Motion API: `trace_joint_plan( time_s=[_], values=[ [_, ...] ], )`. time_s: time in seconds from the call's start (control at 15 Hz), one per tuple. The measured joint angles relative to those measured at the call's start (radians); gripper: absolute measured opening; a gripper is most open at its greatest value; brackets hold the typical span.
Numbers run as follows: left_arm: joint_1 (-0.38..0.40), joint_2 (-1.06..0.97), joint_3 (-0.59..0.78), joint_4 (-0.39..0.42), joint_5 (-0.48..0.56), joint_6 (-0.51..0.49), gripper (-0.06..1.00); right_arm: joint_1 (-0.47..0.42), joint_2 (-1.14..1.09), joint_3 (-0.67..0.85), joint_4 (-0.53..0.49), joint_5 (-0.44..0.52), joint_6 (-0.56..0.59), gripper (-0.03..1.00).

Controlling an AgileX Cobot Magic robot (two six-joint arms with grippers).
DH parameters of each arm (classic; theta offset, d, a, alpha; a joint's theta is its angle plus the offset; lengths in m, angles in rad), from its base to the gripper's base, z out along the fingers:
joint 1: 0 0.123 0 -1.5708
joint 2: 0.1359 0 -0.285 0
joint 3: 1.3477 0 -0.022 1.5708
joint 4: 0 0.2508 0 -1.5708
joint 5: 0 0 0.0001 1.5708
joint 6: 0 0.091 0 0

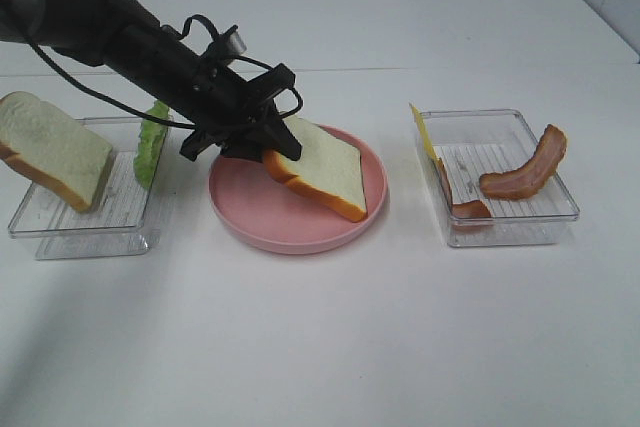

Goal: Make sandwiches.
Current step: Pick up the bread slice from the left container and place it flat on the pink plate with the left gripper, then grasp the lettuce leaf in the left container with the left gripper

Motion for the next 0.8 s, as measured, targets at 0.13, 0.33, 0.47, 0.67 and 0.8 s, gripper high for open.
trace_joint_plan(
  time_s=[0.13, 0.33, 0.47, 0.67, 0.8],
  values=[
    [0.000, 0.001, -0.001, 0.000, 0.004, 0.000, 0.21, 0.000, 0.000, 0.000, 0.000, 0.000, 0.000, 0.75],
    [0.000, -0.003, -0.001, 0.032, 0.025, -0.024, 0.68, 0.000, 0.000, 0.000, 0.000, 0.000, 0.000, 0.75],
    [0.000, -0.019, -0.003, 0.116, 0.028, -0.071, 0.74, 0.000, 0.000, 0.000, 0.000, 0.000, 0.000, 0.75],
    [0.000, -0.101, -0.005, 0.375, 0.062, -0.231, 0.76, 0.000, 0.000, 0.000, 0.000, 0.000, 0.000, 0.75],
    [0.000, -0.173, -0.011, 0.521, 0.113, -0.310, 0.76, 0.000, 0.000, 0.000, 0.000, 0.000, 0.000, 0.75]
  ],
)
